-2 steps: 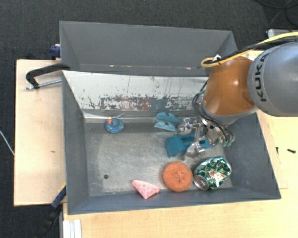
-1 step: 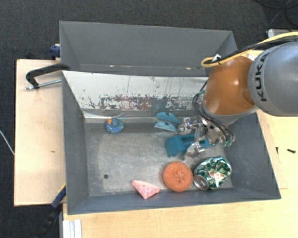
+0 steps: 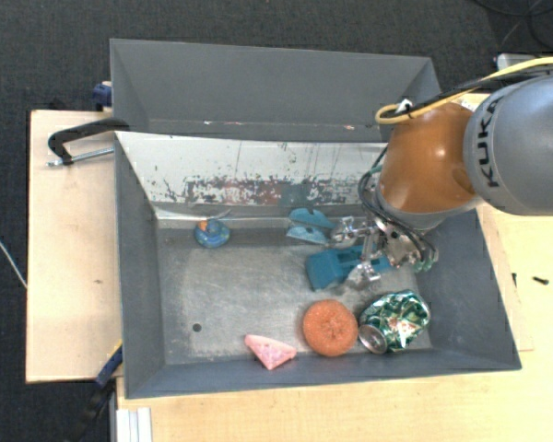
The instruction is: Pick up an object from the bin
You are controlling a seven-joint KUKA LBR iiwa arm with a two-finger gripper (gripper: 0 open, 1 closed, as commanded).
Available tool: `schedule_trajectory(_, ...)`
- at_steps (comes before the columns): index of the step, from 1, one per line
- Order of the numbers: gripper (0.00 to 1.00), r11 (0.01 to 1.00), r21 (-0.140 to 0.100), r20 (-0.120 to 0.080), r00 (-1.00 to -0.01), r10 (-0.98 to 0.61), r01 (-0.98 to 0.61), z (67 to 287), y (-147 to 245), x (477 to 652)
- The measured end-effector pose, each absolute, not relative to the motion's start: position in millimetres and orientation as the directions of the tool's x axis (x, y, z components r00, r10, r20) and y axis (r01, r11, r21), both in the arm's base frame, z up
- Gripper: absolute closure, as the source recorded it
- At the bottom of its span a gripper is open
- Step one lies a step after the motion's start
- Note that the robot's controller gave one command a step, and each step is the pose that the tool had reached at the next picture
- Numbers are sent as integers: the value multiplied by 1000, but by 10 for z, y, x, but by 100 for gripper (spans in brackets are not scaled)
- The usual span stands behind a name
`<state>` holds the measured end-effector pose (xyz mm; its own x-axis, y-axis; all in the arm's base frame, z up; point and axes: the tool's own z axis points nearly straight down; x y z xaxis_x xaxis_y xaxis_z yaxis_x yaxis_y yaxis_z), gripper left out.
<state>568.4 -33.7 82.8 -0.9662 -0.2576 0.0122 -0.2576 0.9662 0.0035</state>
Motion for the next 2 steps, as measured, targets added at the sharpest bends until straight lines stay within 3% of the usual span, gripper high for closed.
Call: schedule_trajectory(2,100,967,2,3,-967,-256,-256,1237,-328,5693)
